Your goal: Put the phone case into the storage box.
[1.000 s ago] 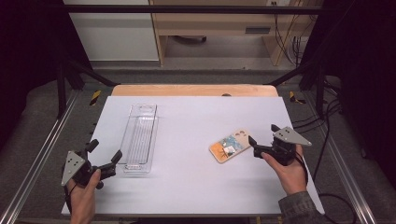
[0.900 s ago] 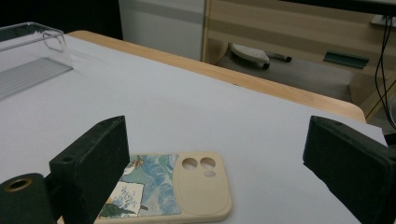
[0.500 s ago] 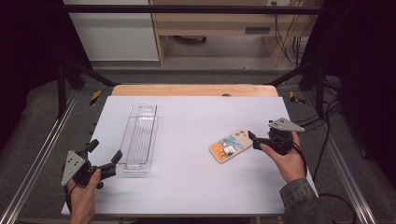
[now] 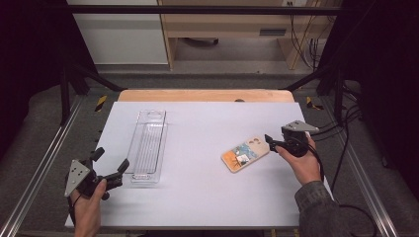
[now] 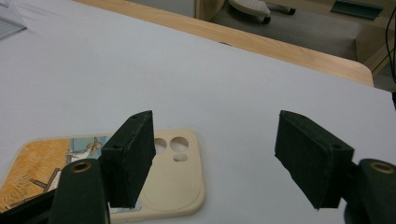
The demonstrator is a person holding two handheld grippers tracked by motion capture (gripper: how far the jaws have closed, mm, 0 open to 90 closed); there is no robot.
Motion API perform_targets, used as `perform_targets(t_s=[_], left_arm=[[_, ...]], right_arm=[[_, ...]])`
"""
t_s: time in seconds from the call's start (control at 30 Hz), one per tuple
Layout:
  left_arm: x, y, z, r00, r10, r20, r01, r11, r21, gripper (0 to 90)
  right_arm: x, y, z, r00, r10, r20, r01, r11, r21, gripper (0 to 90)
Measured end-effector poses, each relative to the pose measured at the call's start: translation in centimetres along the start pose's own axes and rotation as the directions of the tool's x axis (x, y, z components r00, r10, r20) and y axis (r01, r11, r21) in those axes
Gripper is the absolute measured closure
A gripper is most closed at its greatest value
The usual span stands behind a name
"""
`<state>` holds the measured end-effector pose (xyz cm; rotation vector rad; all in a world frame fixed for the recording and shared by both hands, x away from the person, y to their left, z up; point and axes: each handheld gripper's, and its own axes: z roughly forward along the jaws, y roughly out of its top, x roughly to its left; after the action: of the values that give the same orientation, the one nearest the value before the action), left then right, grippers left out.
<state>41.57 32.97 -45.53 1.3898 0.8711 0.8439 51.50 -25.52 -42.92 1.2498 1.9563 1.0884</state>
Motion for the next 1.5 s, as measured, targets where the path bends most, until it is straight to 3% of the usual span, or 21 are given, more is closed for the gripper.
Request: perform_targets(t_s=[0.27, 0.67, 0.87, 1.1, 1.5], left_arm=[[-0.1, 0.0, 0.0, 1.0000, 0.004, 0.002, -0.004, 1.0000, 0.003, 0.3], [-0.1, 0.0, 0.0, 1.0000, 0.002, 0.003, -0.002, 1.0000, 0.002, 0.4], [-0.1, -0.1, 0.1, 1.0000, 0.000, 0.003, 0.000, 1.0000, 0.002, 0.7], [0.0, 0.0, 0.0, 1.0000, -0.008, -0.001, 0.008, 1.0000, -0.002, 0.8], [-0.1, -0.1, 0.0, 1.0000, -0.004, 0.004, 0.004, 1.0000, 0.002, 0.9]], right_arm=[[-0.7, -0.3, 0.9, 0.9995, 0.027, 0.016, -0.028, 0.999, 0.021, 33.1], [-1.2, -1.1, 2.5, 0.9977, 0.018, 0.066, -0.024, 0.996, 0.090, 73.7], [-1.1, -1.4, 3.4, 0.9988, 0.009, 0.047, -0.014, 0.994, 0.111, 89.3], [-0.6, -1.7, 4.3, 0.9996, 0.021, 0.018, -0.023, 0.988, 0.152, 90.0], [-0.6, -2.5, 5.7, 0.9995, 0.030, 0.011, -0.032, 0.975, 0.219, 90.0]])
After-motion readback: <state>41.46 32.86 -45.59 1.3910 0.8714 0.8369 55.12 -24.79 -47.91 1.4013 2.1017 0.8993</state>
